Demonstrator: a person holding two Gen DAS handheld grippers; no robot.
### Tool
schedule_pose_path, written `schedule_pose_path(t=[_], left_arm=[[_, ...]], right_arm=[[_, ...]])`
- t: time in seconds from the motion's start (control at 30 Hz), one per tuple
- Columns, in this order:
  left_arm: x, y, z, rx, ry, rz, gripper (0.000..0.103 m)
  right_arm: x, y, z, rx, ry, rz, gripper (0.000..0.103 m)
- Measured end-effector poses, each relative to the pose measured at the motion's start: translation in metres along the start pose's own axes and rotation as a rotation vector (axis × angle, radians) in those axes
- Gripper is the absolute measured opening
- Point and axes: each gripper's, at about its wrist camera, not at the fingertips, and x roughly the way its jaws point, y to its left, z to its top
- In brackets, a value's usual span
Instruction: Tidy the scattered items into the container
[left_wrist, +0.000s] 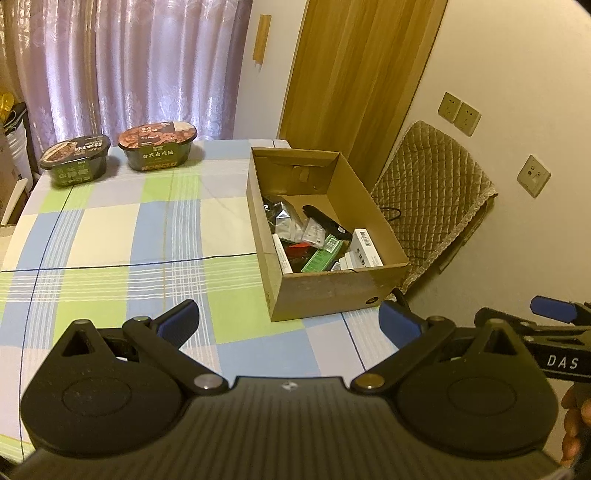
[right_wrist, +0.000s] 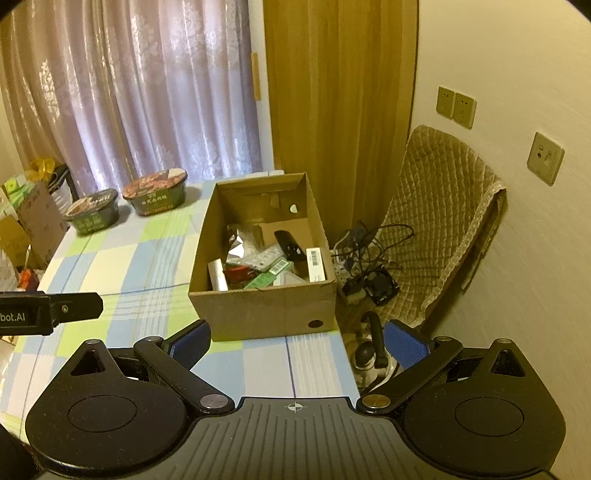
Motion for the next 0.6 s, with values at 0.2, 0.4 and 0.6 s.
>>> schedule_pose_path(t=[0.2, 0.4, 0.6], left_arm=[[0.002, 0.003, -0.002, 0.006, -0.004, 0.005, 0.102], [0.006, 0.004, -0.006, 0.010, 0.008, 0.008, 0.102], [0.009, 0.005, -0.009, 0.012, 0.018, 0.013, 0.102]], right_arm=[[0.003, 0.010, -0.003, -0.027, 0.025, -0.012, 0.103], [0.003, 0.016, -0.006, -0.040, 0.035, -0.012, 0.103], [0.004, 0.021, -0.006, -0.063, 0.035, -0.026, 0.103]])
